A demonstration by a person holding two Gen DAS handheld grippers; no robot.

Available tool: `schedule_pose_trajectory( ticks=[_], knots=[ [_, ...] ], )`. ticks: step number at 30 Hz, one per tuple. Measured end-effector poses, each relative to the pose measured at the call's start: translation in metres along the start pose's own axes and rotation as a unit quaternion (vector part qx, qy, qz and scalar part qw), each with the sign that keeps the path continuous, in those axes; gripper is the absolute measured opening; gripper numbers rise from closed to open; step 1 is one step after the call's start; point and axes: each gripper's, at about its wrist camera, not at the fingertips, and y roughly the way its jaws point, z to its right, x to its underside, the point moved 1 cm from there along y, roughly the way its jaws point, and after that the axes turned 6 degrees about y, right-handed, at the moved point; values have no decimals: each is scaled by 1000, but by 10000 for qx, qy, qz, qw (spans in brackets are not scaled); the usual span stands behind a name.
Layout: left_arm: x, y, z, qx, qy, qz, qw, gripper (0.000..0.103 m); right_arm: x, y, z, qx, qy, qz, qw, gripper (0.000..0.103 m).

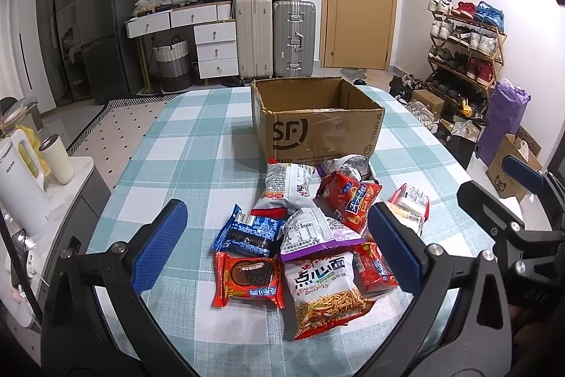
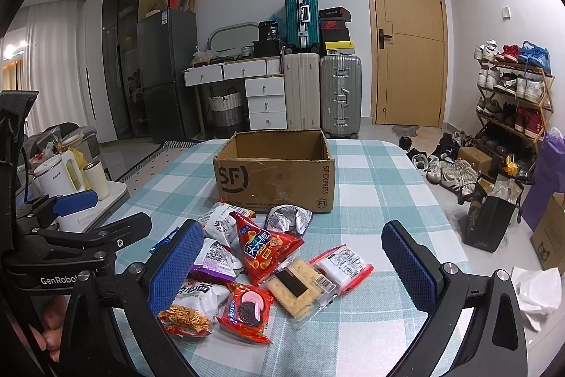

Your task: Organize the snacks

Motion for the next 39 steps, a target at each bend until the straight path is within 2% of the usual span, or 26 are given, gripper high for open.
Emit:
schedule_pose_trajectory(
  ticks=[8, 12, 20, 39],
  knots=[
    [1, 2, -4, 13, -54, -1, 10000, 102, 0, 3, 1, -27, 0, -74, 10000, 103],
    [4, 3, -14, 132, -156, 7, 9998, 102, 1, 6, 2, -43, 16, -144, 9999, 103],
    [11, 8, -17, 61, -161, -44, 9998, 102, 8, 13, 4, -121, 58, -342, 9993, 103],
    [35, 39, -21, 128, -173, -387, 9990, 102, 58, 66, 6, -421, 216, -1258, 9909, 103]
  ],
)
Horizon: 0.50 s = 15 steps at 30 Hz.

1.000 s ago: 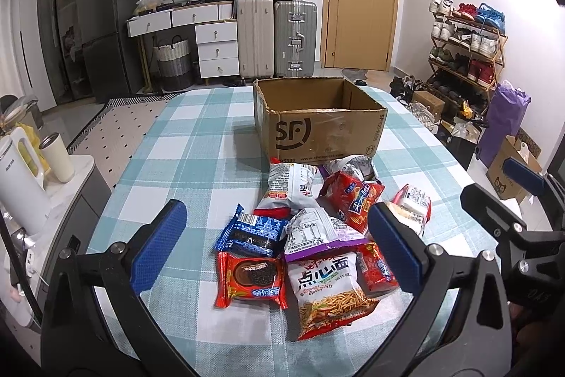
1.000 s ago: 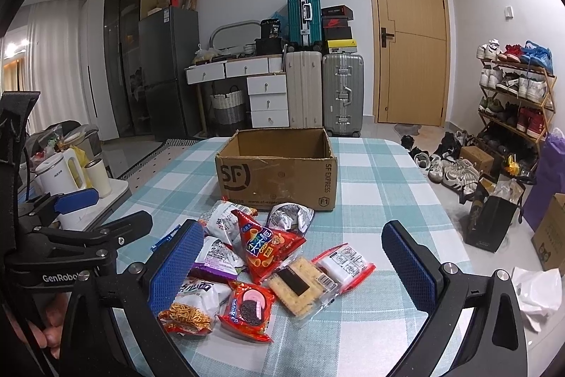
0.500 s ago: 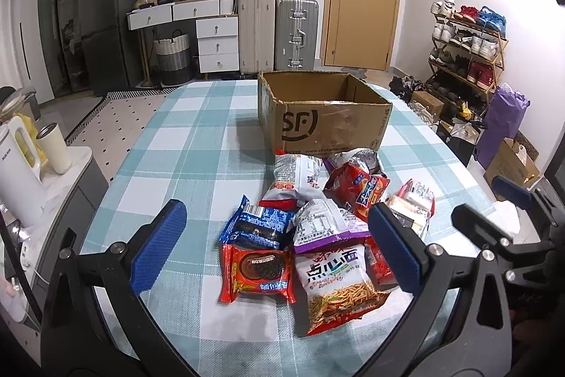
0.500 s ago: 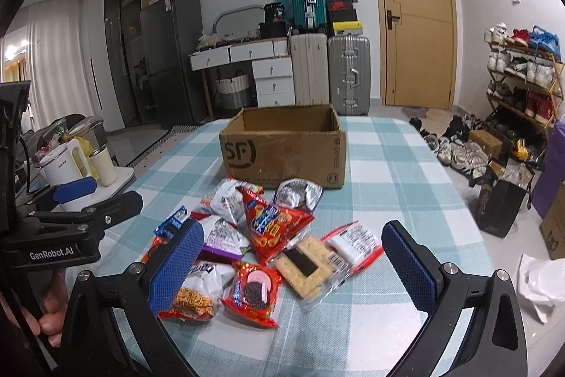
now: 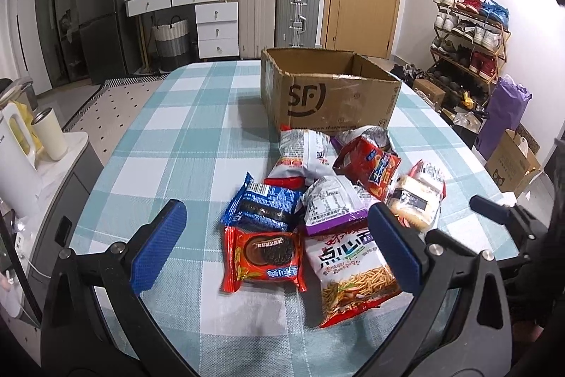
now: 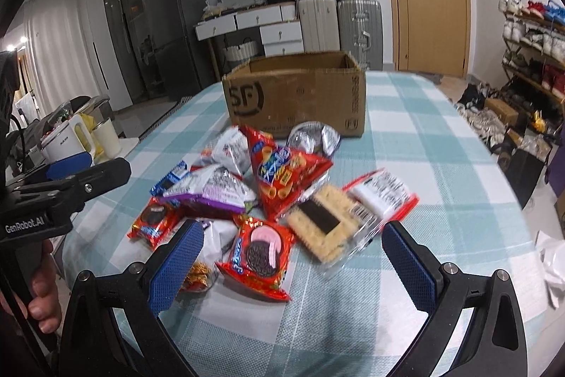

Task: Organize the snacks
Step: 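Move the right tool to the red Oreo pack and close on it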

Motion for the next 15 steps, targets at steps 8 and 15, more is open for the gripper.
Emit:
schedule_pose_trajectory(
  ticks=[8, 15],
  knots=[
    [3, 13, -1, 41, -1, -130, 9999, 102, 12, 34, 6, -227, 259, -450, 9984, 103],
    [5, 23, -2, 63, -35, -258, 9996, 102, 12, 52, 9, -404, 395, -671, 9961, 103]
  ],
)
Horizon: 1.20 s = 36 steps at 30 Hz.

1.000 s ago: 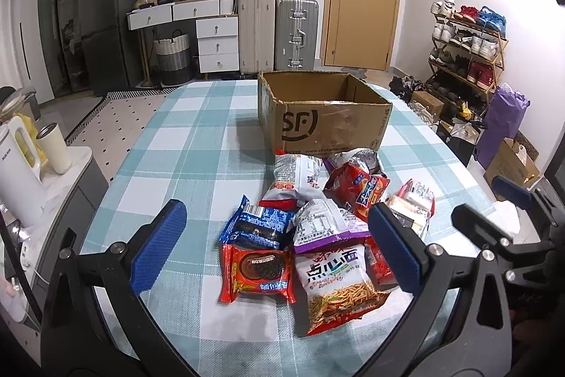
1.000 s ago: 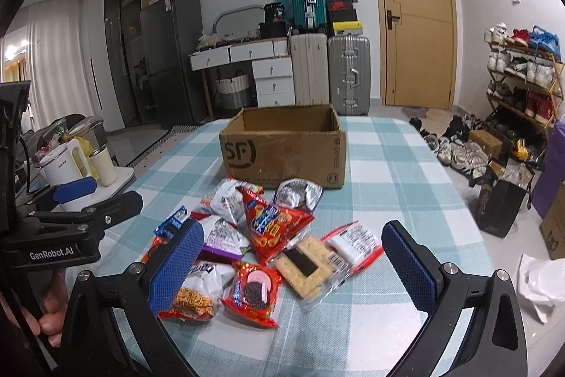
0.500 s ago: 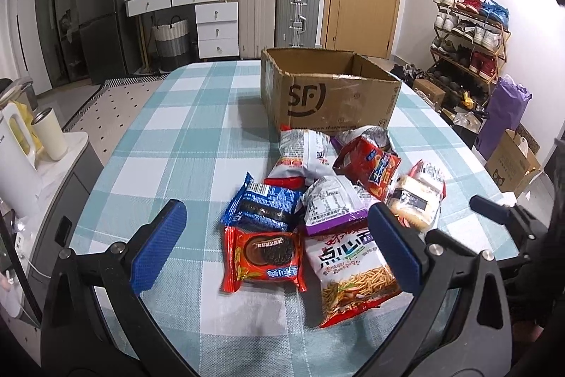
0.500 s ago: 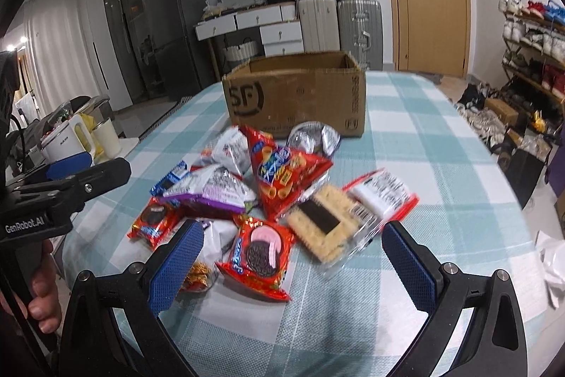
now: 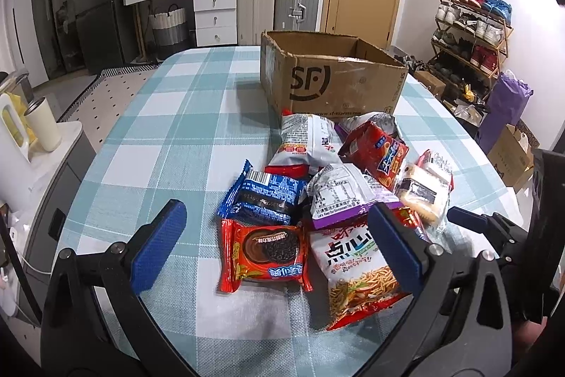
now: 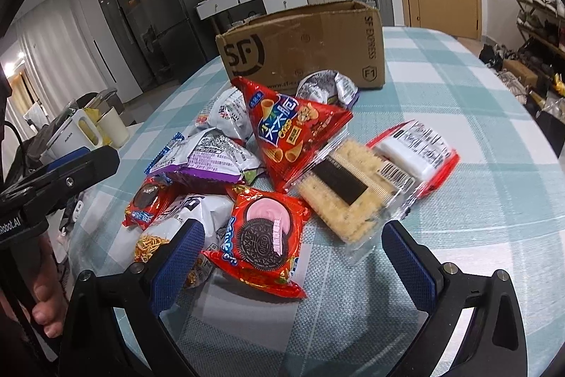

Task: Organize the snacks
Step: 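Move the right tool to the red Oreo pack and close on it, then grasp the white-red noodle-snack bag with the left tool while the right holds the Oreo pack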

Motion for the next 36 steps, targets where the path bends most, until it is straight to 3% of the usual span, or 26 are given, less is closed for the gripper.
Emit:
schedule_pose_trajectory(
  ticks=[7, 12, 21, 23, 28, 36],
  knots=[
    [3, 7, -1, 92, 15, -84, 9999, 102, -1, 9, -2, -103, 33, -104, 9999, 102],
    [7, 7, -4, 60, 23, -116, 9999, 102, -1, 11, -4, -213, 36, -199, 9996, 96],
    [16, 7, -12, -18, -39, -221, 9997, 102, 4, 7, -9, -251, -61, -224, 9994, 73],
    [16, 5, -12, -20, -48, -209, 9998, 102, 7, 7, -11, -343, -106, -282, 9990, 59],
    [16, 0, -11, -32, -17, -162, 9999, 102, 11, 9, -12, -479, -69, -362, 9982, 45],
    [20, -6, -13, -2, -51, -175, 9998, 102, 12, -2, -8, -759, 115, -245, 9967, 45]
  ],
)
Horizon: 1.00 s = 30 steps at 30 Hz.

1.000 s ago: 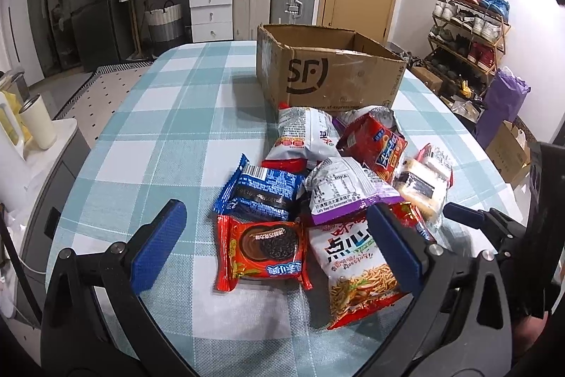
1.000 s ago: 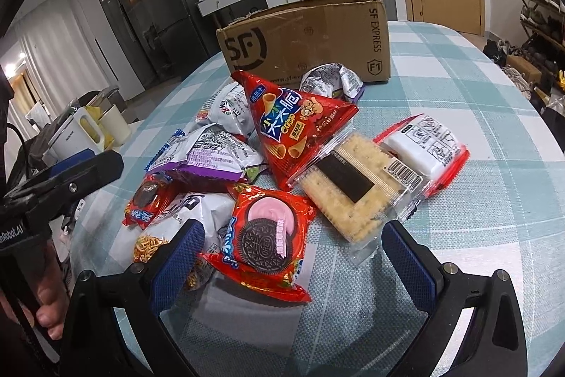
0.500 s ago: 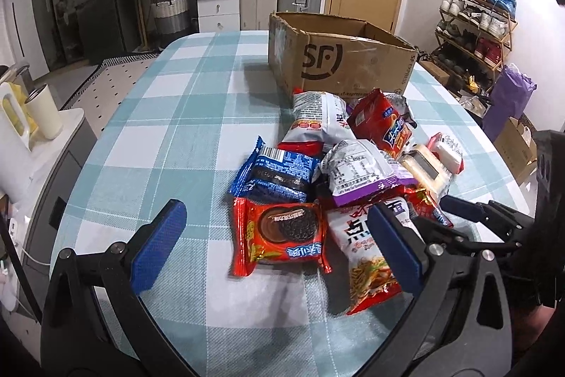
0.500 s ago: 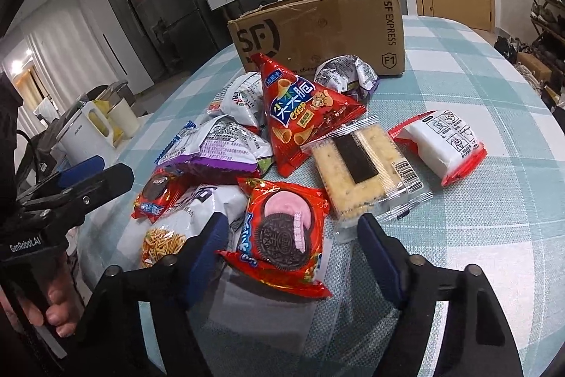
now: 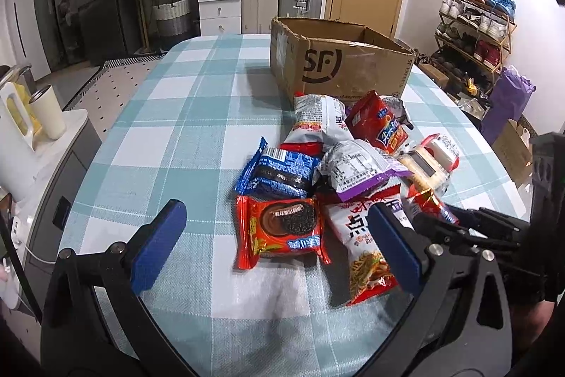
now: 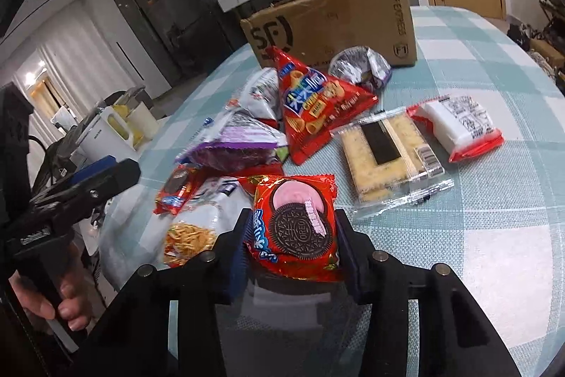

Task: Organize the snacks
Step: 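Grasp the white-red noodle-snack bag with the left tool while the right holds the Oreo pack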

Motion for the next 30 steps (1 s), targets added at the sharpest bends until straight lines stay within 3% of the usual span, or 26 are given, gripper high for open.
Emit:
schedule_pose_trajectory(
  ticks=[15, 26, 30],
  knots=[
    [11, 7, 20, 646, -139, -461, 9967, 102, -6, -25, 3, -27, 22, 293, 9996, 45],
    [15, 22, 42, 1175, -329, -947, 9880, 102, -2, -29, 13, 11, 56, 358, 9993, 45],
    [17, 31, 50, 1196, -350, -1144, 9856, 101, -1, -31, 16, -19, 97, 391, 9992, 45]
  ],
)
